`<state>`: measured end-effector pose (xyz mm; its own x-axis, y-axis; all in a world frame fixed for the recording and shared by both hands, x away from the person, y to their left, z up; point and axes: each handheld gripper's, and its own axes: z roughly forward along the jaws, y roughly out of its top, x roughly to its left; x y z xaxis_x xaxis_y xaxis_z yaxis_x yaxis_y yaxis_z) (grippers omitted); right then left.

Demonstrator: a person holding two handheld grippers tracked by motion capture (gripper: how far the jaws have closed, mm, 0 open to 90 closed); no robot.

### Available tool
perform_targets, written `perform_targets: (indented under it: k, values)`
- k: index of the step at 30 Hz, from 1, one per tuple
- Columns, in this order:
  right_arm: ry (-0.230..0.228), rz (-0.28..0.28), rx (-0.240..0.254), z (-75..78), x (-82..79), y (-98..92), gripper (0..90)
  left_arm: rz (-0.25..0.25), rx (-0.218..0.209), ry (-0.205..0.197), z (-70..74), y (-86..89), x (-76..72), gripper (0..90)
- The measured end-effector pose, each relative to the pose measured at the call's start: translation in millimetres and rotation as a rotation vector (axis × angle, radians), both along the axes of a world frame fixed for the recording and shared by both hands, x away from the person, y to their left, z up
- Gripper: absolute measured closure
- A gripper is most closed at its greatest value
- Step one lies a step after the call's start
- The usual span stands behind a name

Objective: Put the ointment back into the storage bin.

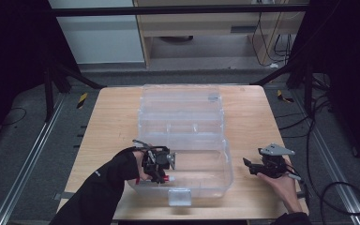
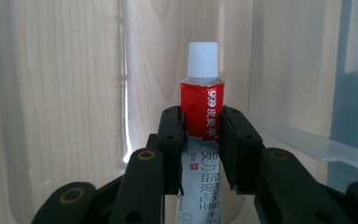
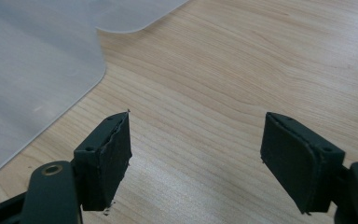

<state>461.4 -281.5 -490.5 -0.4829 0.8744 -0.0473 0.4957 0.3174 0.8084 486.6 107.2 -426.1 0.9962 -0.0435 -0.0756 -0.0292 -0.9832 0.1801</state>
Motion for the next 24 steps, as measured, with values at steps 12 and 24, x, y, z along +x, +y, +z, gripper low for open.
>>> perform_targets:
  k: [12,24]
  values:
    - [0.009,0.001,0.003,0.0,-0.3,0.7,24.4,-0.005,-0.013,-0.001,-2.4,4.2,2.4,74.1]
    - [0.006,-0.001,0.000,0.4,0.0,-0.6,24.2,0.046,-0.127,-0.027,21.4,18.9,0.4,67.6]
